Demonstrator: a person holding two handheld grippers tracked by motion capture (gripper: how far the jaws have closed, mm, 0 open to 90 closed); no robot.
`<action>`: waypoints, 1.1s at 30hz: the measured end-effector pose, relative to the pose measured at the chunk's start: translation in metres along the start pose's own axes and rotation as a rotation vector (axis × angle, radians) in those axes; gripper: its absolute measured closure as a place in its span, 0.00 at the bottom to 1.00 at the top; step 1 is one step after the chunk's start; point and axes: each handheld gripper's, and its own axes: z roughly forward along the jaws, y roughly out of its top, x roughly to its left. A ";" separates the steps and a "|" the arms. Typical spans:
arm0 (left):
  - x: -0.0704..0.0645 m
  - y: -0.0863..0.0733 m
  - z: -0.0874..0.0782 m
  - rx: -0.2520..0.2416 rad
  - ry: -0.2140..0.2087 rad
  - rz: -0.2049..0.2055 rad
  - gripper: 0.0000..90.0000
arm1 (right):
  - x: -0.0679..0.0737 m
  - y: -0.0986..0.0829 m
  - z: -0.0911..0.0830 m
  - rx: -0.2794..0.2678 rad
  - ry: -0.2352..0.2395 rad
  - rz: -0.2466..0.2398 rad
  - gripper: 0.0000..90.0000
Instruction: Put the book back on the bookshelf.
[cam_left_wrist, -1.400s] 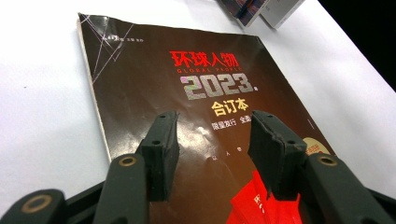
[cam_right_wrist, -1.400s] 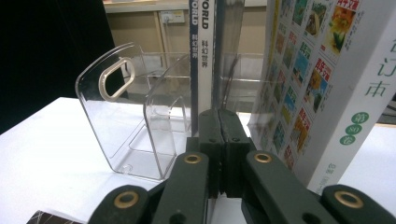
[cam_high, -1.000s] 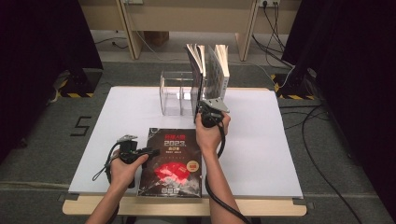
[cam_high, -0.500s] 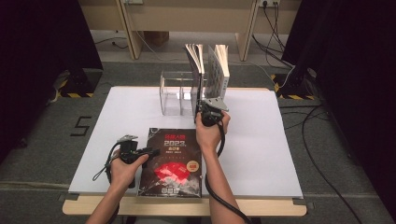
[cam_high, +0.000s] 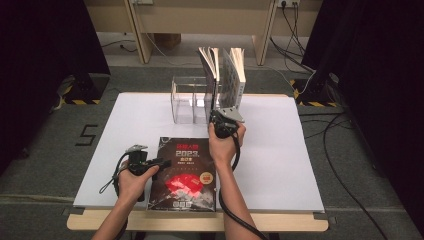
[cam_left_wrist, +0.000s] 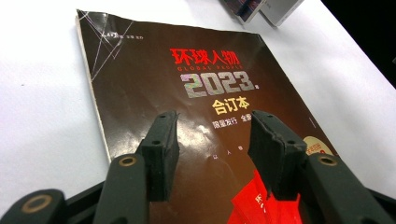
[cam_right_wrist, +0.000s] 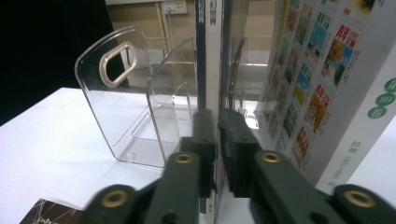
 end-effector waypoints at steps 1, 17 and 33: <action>0.000 0.000 0.000 0.001 -0.001 0.001 0.57 | 0.000 0.000 0.000 -0.002 -0.003 -0.002 0.90; 0.000 0.000 -0.001 -0.004 -0.002 -0.001 0.57 | 0.002 -0.005 0.002 0.018 0.012 0.009 1.00; 0.000 0.000 -0.001 -0.001 0.001 0.002 0.57 | 0.000 -0.007 0.011 0.036 -0.007 0.009 1.00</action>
